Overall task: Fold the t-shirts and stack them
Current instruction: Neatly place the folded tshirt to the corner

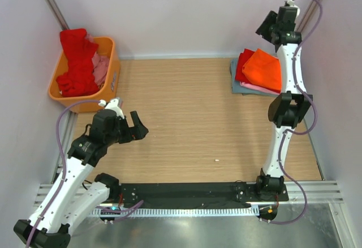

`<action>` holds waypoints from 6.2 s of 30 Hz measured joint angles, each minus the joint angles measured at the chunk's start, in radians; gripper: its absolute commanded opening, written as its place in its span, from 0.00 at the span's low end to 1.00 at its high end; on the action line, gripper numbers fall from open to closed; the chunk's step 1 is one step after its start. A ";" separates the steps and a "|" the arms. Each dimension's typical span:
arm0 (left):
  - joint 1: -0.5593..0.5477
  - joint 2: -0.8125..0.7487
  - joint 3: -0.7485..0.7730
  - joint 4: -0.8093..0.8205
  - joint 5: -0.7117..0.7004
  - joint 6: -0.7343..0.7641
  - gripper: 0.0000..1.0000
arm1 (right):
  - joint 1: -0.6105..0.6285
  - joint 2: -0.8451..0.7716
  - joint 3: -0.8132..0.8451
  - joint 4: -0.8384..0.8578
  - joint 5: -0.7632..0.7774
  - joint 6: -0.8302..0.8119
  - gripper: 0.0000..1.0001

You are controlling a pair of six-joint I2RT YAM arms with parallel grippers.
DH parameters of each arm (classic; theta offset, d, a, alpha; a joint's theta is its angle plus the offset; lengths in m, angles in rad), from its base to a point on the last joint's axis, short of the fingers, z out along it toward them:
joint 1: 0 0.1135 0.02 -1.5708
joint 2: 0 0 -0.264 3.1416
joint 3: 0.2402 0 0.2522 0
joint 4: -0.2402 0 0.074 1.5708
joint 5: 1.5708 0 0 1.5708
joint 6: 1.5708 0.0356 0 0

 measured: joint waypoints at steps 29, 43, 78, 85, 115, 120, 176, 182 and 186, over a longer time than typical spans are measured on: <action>0.000 0.000 0.000 0.000 -0.011 0.000 1.00 | 0.056 0.306 -0.018 0.114 0.205 -0.169 0.01; 0.006 0.000 0.000 0.000 -0.011 0.000 1.00 | 0.150 0.208 -0.025 0.189 0.238 -0.325 0.13; 0.008 -0.011 0.000 0.000 -0.011 0.000 1.00 | -0.306 0.090 -0.264 0.306 -0.294 0.073 0.65; 0.009 0.000 0.000 0.000 -0.011 0.000 1.00 | -0.304 0.217 -0.264 0.294 -0.339 0.114 0.66; 0.016 0.007 0.000 0.000 -0.011 0.000 1.00 | -0.289 0.140 -0.450 0.426 -0.351 0.158 0.01; 0.016 0.007 0.000 0.000 -0.011 0.000 1.00 | -0.286 0.014 -0.547 0.431 -0.268 0.147 0.01; 0.016 -0.021 -0.002 0.001 -0.010 0.000 1.00 | -0.223 0.070 -0.436 0.215 -0.294 0.136 0.10; 0.016 -0.009 -0.002 0.001 -0.010 0.000 1.00 | -0.268 -0.138 -0.712 0.228 -0.187 0.119 0.14; 0.016 -0.008 -0.002 0.001 -0.010 0.000 1.00 | -0.293 -0.256 -0.814 0.225 -0.098 0.114 0.42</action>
